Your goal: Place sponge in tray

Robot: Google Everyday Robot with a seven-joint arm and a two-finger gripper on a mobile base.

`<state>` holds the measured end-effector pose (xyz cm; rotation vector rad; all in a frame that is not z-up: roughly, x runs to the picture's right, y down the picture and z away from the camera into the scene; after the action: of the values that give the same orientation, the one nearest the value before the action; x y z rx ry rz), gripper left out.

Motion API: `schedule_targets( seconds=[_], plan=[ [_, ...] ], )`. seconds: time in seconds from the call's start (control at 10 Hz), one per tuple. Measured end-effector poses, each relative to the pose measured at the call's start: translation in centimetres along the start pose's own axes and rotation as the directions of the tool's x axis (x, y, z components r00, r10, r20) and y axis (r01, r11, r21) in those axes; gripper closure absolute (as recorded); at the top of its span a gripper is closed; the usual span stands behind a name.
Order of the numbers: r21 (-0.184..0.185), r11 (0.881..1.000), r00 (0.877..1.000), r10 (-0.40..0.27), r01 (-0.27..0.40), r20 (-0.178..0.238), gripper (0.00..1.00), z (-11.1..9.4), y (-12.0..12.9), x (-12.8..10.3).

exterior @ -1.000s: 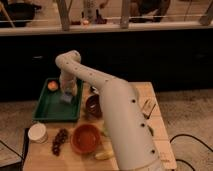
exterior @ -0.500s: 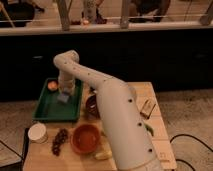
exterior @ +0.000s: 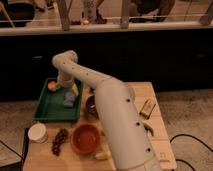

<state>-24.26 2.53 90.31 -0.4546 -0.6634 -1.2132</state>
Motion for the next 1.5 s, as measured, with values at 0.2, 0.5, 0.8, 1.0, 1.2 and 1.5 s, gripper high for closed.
schedule_targets(
  seconds=[0.2, 0.5, 0.8, 1.0, 1.2, 1.5],
  plan=[
    [0.003, 1.000, 1.000, -0.003, 0.003, -0.001, 0.20, -0.1, 0.1, -0.1],
    [0.021, 1.000, 1.000, -0.005, 0.006, -0.011, 0.20, -0.2, 0.2, -0.4],
    [0.033, 0.999, 1.000, -0.009, 0.009, -0.021, 0.20, -0.6, 0.5, -0.4],
    [0.040, 0.999, 1.000, -0.010, 0.011, -0.022, 0.20, -0.9, 0.7, -0.3],
    [0.043, 0.999, 1.000, -0.014, 0.015, -0.021, 0.20, -1.1, 0.8, -0.2],
    [0.043, 0.999, 1.000, -0.015, 0.016, -0.020, 0.20, -1.2, 0.8, -0.2]
  ],
)
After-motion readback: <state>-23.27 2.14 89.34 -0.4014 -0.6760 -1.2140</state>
